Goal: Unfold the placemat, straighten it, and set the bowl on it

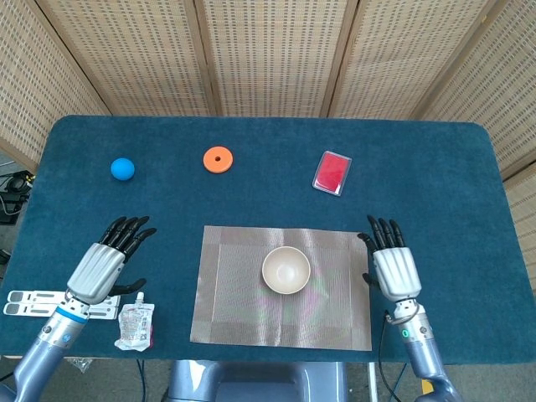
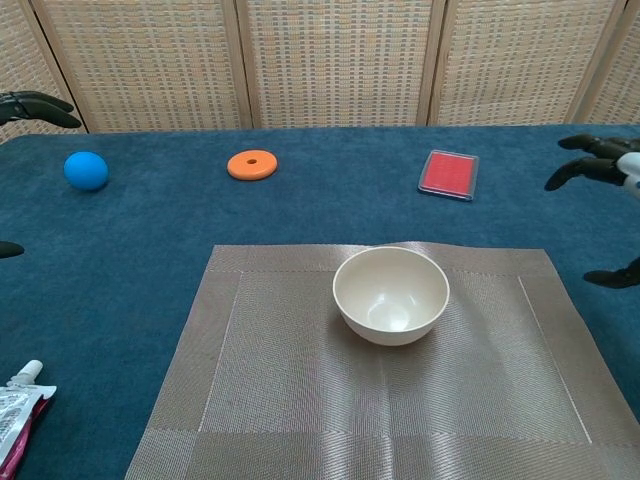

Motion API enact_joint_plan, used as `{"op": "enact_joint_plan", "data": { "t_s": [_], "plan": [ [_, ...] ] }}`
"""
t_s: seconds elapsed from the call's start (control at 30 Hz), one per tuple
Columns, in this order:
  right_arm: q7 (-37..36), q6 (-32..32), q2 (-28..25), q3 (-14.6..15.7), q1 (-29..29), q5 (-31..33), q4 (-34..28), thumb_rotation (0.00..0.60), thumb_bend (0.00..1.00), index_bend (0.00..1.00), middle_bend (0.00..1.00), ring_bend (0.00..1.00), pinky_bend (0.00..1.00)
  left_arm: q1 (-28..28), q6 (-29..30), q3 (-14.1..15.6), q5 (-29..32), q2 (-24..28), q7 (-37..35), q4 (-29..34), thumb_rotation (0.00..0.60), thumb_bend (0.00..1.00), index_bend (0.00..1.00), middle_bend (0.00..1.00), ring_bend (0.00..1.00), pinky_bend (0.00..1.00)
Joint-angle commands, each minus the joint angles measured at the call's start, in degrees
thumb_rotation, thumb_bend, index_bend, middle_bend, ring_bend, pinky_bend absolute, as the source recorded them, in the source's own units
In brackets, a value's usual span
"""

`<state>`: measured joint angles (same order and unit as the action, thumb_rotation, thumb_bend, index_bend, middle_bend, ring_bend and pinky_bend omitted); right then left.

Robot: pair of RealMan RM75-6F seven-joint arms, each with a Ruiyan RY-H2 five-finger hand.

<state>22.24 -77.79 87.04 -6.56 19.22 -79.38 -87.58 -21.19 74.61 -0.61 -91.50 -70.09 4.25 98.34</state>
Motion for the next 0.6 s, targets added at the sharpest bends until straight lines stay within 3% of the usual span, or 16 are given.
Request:
{"op": "enact_joint_plan", "data": {
  "t_s": [0.03, 0.3, 0.6],
  "plan": [
    [-2.8, -1.2, -2.2, -0.6, -1.7, 1.5, 1.4, 0.600, 0.27, 0.17, 0.00, 0.00, 0.00, 0.2, -0.2, -0.1, 0.8, -0.4, 1.1, -0.4, 0.600, 0.20, 0.09, 0.00, 0.00, 0.00],
    [-9.0, -4.1, -4.6, -0.4, -5.2, 2.0, 8.9, 0.600, 0.25, 0.07, 0.00, 0.00, 0.00, 1.8, 0.6, -0.1, 3.3, -1.6, 5.4, -1.8, 0.600, 0.20, 0.05, 0.00, 0.00, 0.00],
    [-17.1, -6.4, -6.2, 0.1, -8.1, 0.8, 13.4, 0.600, 0.25, 0.06, 0.00, 0.00, 0.00, 4.0, 2.2, 0.9, 4.3, -1.5, 6.0, -2.8, 0.600, 0.20, 0.05, 0.00, 0.00, 0.00]
  ]
}}
